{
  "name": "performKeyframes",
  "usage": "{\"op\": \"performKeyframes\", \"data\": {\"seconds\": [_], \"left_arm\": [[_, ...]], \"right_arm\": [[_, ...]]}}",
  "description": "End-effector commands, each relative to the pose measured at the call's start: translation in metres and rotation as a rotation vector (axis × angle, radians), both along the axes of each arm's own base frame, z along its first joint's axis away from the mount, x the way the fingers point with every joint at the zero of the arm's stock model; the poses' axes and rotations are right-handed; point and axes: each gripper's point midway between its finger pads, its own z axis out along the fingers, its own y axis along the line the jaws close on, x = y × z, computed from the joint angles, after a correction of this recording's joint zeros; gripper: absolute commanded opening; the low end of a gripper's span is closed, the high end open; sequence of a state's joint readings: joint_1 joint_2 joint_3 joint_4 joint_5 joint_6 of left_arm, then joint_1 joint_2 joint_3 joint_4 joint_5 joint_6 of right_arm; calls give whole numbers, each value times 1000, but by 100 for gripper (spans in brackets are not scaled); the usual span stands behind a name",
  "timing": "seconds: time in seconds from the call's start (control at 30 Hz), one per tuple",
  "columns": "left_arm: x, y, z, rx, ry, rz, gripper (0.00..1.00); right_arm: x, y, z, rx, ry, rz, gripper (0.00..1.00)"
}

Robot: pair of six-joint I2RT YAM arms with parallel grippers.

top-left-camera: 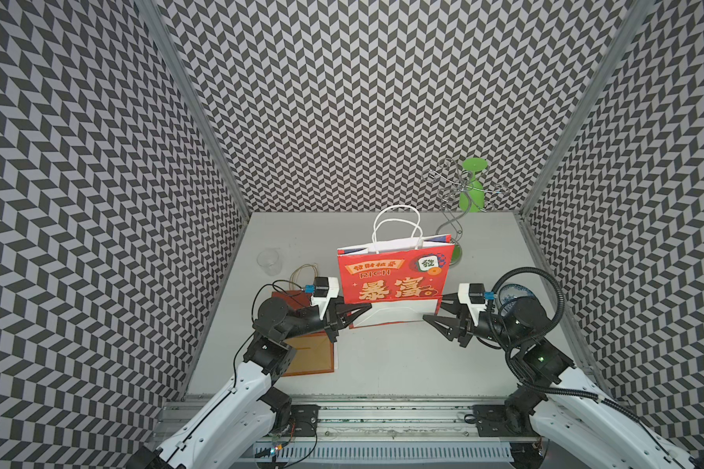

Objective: Put away the paper bag
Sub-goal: Press the paper bag.

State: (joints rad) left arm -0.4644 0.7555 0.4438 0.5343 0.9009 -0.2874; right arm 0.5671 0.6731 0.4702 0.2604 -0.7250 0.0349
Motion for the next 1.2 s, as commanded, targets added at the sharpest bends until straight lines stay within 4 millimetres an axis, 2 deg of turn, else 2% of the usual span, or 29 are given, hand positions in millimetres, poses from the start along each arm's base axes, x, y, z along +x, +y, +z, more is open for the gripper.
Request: {"op": "performKeyframes", "data": {"seconds": [0.0,0.13,0.17,0.2,0.23,0.3,0.33,0.37,0.4,0.47,0.57,0.63,0.67,0.7,0.87,0.9,0.97,1.0,1.03,1.07,1.1,1.13,1.17], "left_arm": [[-7,-1,16,-39,-25,-40,0],[-6,-1,15,-46,-17,-48,0],[-7,-2,16,-47,-17,-49,0],[-5,-1,15,-48,-14,-42,1],[-3,-1,14,-50,-11,-28,8],[3,1,8,-48,11,13,36],[5,2,4,-46,16,26,46],[6,2,-2,-44,23,34,53],[5,2,-6,-41,27,33,55],[1,2,-13,-32,32,16,54],[-5,2,-20,-27,32,-11,44],[-8,2,-21,-29,24,-23,30],[-9,2,-21,-31,21,-28,18],[-9,2,-19,-35,15,-29,1],[-14,2,-5,-60,-22,-49,0],[-14,2,-4,-59,-22,-52,8],[-12,2,0,-61,-24,-46,43],[-11,2,2,-64,-26,-43,50],[-11,2,4,-68,-31,-38,51],[-11,3,7,-75,-35,-37,50],[-11,3,11,-83,-44,-35,43],[-12,4,14,-90,-54,-31,30],[-11,5,18,-100,-63,-20,13]], "right_arm": [[-24,1,39,82,-146,110,35],[-19,3,39,84,-147,102,5],[-18,4,39,81,-146,100,0],[-17,4,41,81,-149,99,0],[-17,4,42,83,-152,96,0],[-14,2,45,96,-145,73,0],[-13,1,47,104,-143,63,0],[-12,0,49,108,-146,53,0],[-13,-1,51,113,-151,47,0],[-14,-3,54,120,-160,37,0],[-16,-5,55,125,-166,33,0],[-17,-6,55,128,-166,34,0],[-17,-6,54,125,-163,34,0],[-17,-6,53,122,-160,35,0],[-17,-5,45,101,-150,35,0],[-17,-5,43,95,-149,39,0],[-19,-3,40,85,-152,55,0],[-21,-2,38,81,-151,72,0],[-23,-2,37,80,-152,83,0],[-24,-1,36,80,-150,92,0],[-24,-1,35,79,-148,96,0],[-24,-1,33,77,-143,96,0],[-23,0,31,73,-136,98,0]]}}
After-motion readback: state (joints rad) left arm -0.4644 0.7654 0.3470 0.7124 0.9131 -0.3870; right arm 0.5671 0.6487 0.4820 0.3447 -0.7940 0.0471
